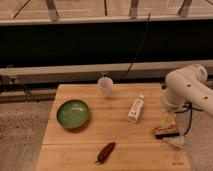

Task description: Drag the pepper across the table

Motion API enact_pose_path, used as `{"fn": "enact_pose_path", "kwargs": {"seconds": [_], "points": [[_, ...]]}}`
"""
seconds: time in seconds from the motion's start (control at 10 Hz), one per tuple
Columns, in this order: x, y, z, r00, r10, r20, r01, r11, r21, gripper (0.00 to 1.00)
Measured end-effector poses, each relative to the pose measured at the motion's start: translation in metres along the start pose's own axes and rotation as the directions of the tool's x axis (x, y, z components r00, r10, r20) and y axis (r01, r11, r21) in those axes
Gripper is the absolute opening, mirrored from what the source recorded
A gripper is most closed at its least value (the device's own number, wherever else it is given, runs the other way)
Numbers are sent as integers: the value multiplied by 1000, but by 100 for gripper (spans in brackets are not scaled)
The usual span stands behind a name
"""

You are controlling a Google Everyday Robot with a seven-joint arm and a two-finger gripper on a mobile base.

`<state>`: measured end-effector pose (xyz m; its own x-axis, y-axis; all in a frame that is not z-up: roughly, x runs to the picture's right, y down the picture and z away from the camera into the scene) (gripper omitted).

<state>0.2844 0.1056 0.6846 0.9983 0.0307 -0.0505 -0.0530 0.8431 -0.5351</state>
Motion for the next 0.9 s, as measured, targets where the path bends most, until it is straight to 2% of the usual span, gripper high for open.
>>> {"fn": "enact_pose_path", "kwargs": {"seconds": [0.2,0.5,0.6,0.7,0.9], "points": [[-12,7,4,999,-47,-6,47,999,-8,80],[-60,19,13,989,-147,-9,147,989,-21,80],[-67,21,14,986,-167,-12,167,986,-23,80],[-72,25,17,979,-202,-18,202,979,-25,80],[-88,32,26,953,-302,-27,301,953,-33,80]]}}
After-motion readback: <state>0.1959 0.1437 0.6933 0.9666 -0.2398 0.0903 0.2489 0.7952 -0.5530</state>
